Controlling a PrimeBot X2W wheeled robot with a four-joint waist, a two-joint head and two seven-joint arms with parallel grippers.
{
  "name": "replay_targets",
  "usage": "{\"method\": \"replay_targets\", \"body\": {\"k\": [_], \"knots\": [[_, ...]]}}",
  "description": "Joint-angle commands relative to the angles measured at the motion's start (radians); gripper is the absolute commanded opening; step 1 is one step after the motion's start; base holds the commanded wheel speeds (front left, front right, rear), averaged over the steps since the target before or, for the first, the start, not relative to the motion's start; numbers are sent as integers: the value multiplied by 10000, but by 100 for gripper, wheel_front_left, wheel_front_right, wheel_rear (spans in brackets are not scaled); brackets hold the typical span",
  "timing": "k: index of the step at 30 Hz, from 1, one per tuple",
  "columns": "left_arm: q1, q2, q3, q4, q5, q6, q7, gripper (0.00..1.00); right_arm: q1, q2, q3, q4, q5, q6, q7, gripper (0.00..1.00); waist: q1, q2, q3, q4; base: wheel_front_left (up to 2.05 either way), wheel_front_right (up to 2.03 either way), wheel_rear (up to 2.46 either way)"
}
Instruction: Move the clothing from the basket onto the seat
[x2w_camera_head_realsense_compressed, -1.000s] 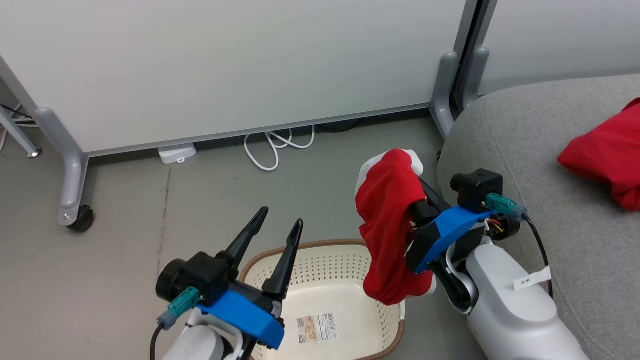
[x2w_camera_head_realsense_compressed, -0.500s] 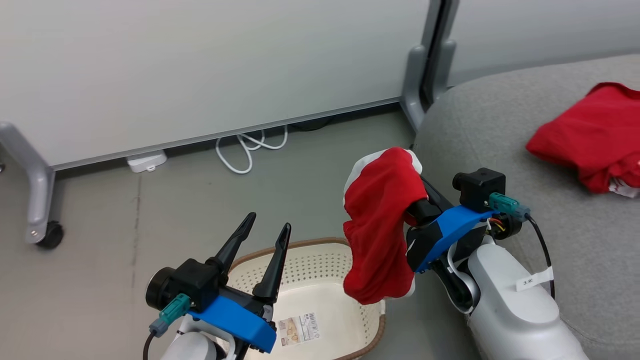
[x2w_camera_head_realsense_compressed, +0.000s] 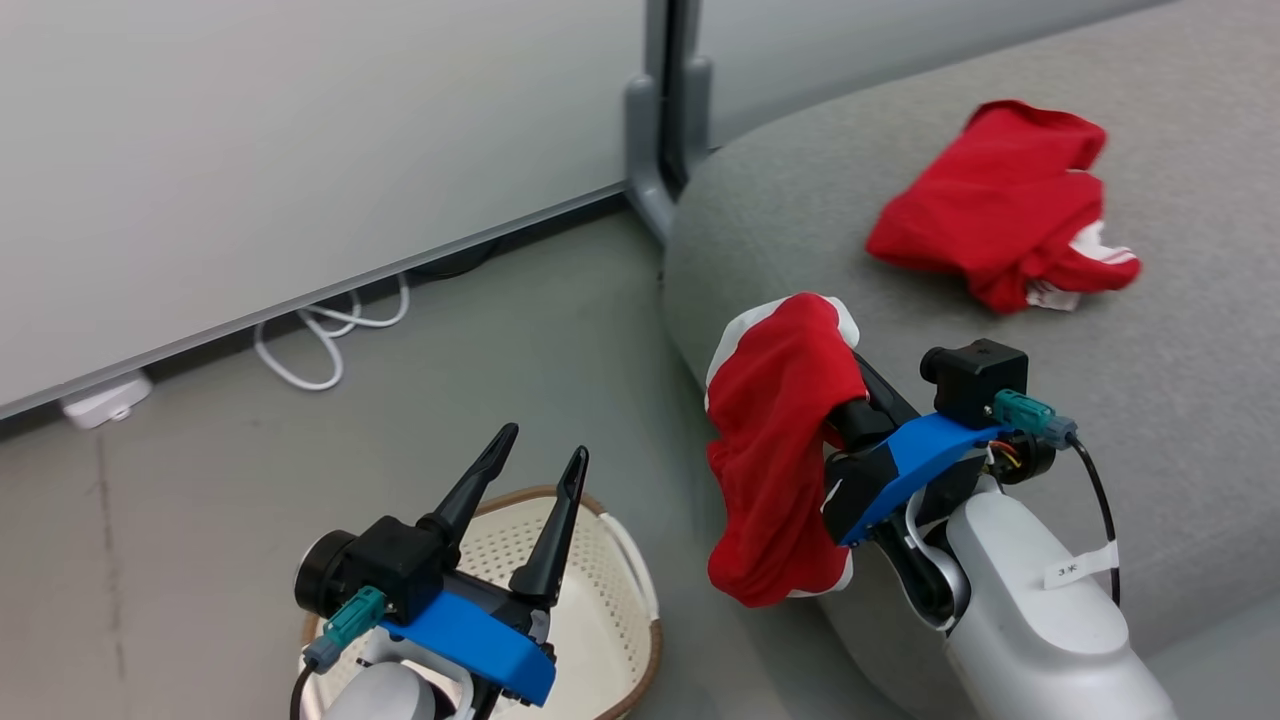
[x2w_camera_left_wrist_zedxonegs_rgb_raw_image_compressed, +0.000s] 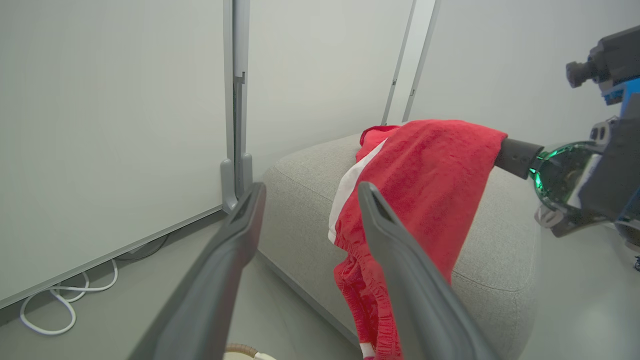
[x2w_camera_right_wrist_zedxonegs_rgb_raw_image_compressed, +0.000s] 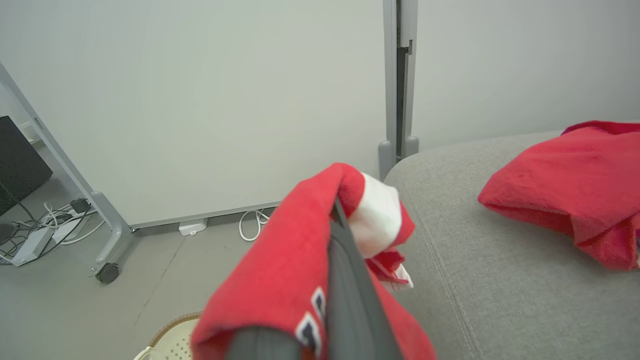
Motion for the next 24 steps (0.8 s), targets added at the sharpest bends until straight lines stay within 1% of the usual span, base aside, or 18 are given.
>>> {"method": "replay_targets", "body": {"k": [1,7,13,24], "knots": [[-115,47,24,-17,55,-10,-26,100,117,10,-29,-54,-26,5,-13,0,0,-1,77,-550,0,0,0],[-123,153,2,7,75,-10,-26,100,211,65,-63,-133,9,5,-46,0,0,-1,199,-1542,0,0,0],[-179,231,-121,65,72,-10,-26,100,312,100,-163,-187,103,5,-100,0,0,-1,332,-2259,0,0,0],[-662,329,-678,294,-121,-10,-26,100,653,113,-706,-418,-62,5,-244,0,0,-1,631,-2419,0,0,0]]}}
